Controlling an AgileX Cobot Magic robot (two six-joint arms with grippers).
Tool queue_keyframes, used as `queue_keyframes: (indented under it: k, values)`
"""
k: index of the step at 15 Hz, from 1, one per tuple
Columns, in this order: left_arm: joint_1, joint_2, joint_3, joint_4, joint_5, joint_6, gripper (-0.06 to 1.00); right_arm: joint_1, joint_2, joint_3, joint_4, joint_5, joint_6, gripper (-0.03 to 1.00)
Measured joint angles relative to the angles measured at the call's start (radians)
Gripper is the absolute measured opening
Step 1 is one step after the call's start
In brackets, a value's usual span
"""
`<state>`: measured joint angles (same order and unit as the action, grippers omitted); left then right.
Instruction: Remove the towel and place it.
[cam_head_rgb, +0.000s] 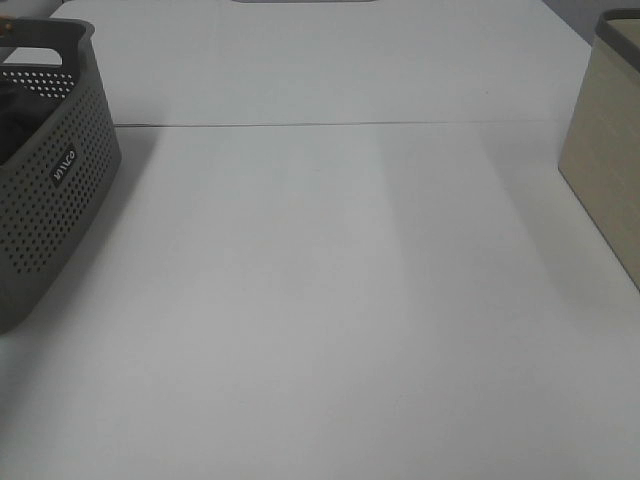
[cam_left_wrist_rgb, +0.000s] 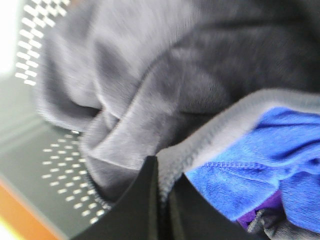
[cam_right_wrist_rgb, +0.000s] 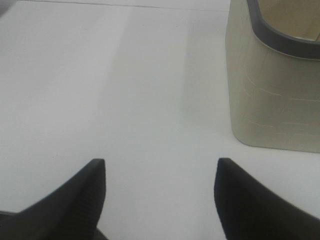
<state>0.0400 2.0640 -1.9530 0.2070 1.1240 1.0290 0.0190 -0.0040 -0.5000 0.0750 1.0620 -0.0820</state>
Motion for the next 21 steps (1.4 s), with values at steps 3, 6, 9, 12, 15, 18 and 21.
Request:
queue_keyframes:
  k: [3,6,9,12,15,18,21]
  values:
    - [-0.131,-0.17,-0.003,0.003,0.004,-0.037,0.0,0.0,0.0,0.0,0.0,0.0,0.0,0.62]
    - [-0.207,-0.276,-0.003,0.004,0.005,-0.055,0.0,0.0,0.0,0.0,0.0,0.0,0.0,0.62]
    - [-0.301,-0.382,-0.003,0.008,0.005,-0.058,0.0,0.0,0.0,0.0,0.0,0.0,0.0,0.62]
    - [-0.427,-0.454,-0.003,0.034,0.006,-0.058,0.0,0.0,0.0,0.0,0.0,0.0,0.0,0.62]
    - [-0.547,-0.469,-0.004,0.114,-0.007,-0.096,0.0,0.0,0.0,0.0,0.0,-0.002,0.0,0.62]
    - [-0.657,-0.468,-0.004,0.196,-0.115,-0.177,0.0,0.0,0.042,-0.015,0.016,-0.065,0.0,0.62]
    - [-0.782,-0.468,-0.004,0.22,-0.176,-0.236,0.0,0.0,0.288,-0.023,0.178,-0.274,-0.077,0.62]
